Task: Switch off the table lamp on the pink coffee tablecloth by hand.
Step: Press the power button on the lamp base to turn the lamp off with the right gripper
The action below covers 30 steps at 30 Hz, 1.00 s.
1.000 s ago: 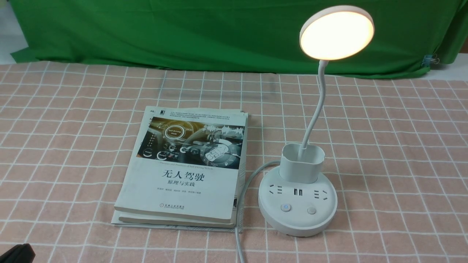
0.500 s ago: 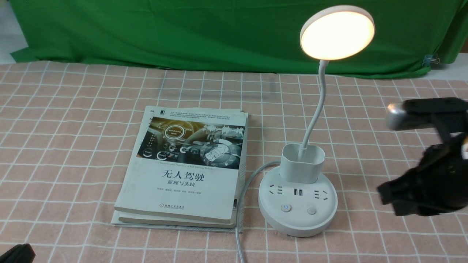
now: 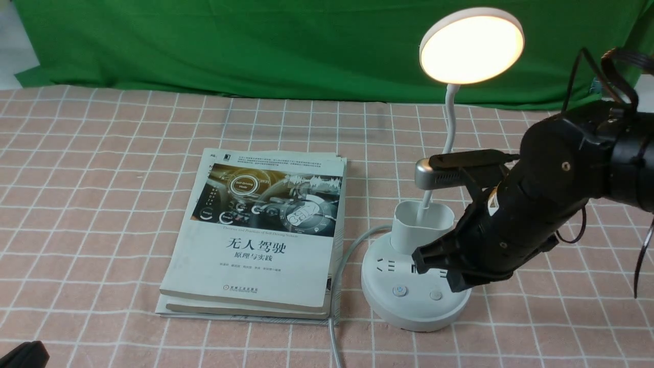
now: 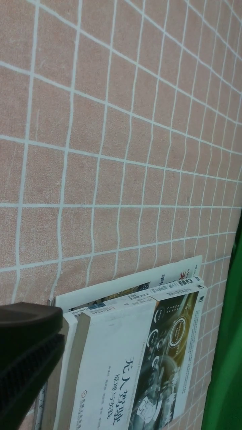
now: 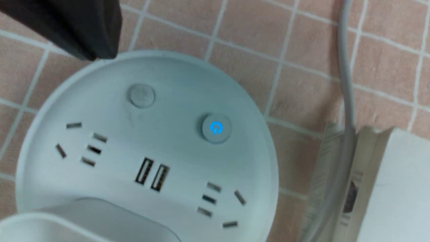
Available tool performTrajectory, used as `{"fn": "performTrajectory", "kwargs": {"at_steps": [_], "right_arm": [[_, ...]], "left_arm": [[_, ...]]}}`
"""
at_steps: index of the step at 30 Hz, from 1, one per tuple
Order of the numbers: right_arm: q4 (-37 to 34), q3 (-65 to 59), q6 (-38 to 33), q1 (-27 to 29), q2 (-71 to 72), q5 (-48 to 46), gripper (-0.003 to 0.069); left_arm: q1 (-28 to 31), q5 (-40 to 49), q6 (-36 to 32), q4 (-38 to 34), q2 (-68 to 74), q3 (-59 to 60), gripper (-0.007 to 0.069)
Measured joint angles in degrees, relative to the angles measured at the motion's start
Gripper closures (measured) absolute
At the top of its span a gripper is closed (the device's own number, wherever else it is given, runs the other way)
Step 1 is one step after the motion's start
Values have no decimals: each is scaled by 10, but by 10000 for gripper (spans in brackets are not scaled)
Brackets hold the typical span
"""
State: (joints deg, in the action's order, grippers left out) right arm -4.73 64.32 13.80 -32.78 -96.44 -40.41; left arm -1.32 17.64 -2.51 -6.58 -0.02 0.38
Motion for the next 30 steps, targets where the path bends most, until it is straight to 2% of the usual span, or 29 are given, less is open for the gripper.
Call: {"fn": "performTrajectory", "kwargs": {"at_steps": [30], "right_arm": [[-12,23,-5,-3,-77,31,611]], "left_arm": [[0,0,0,0,0,0,618]]}}
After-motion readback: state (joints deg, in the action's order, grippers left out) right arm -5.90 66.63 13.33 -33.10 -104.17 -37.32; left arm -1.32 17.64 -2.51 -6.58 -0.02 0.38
